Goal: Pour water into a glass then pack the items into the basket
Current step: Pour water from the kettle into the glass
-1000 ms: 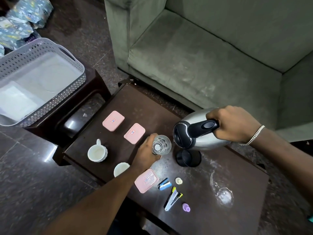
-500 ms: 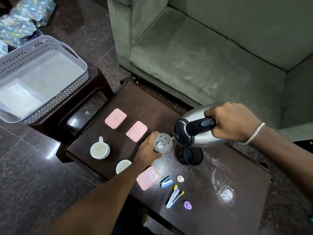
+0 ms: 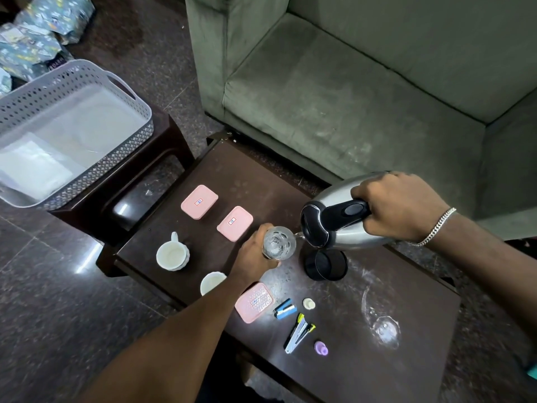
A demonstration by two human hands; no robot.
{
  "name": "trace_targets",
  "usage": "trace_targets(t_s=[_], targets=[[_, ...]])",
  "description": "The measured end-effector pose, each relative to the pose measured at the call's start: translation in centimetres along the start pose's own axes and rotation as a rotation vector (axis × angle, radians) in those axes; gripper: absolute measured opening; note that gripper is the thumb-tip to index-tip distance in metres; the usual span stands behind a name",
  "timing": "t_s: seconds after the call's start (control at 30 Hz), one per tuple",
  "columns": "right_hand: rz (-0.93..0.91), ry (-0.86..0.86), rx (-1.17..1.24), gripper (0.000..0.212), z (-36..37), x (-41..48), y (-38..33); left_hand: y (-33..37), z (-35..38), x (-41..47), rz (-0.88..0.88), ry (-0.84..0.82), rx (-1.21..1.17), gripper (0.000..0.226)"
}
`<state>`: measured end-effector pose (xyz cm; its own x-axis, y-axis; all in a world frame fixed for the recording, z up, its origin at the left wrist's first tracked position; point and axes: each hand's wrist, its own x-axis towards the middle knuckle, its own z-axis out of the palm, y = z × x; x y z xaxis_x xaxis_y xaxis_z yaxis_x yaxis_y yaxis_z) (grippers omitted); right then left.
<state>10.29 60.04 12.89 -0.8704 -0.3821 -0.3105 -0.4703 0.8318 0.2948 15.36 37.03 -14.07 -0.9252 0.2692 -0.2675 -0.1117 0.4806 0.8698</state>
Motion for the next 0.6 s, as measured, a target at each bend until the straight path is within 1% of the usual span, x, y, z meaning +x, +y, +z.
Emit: trace_targets(t_s=[0.47, 0.6], targets=[[-0.031, -0.002, -0.005, 0.014, -0.56, -0.12, 0.4, 0.04, -0.21, -0.25, 0.007, -0.014, -0.019, 0.084], [-0.027, 0.009, -0.007, 0.018, -0.32, -0.09, 0.44, 0.06, -0.25, -0.26, 0.0, -0.016, -0.027, 0.083]])
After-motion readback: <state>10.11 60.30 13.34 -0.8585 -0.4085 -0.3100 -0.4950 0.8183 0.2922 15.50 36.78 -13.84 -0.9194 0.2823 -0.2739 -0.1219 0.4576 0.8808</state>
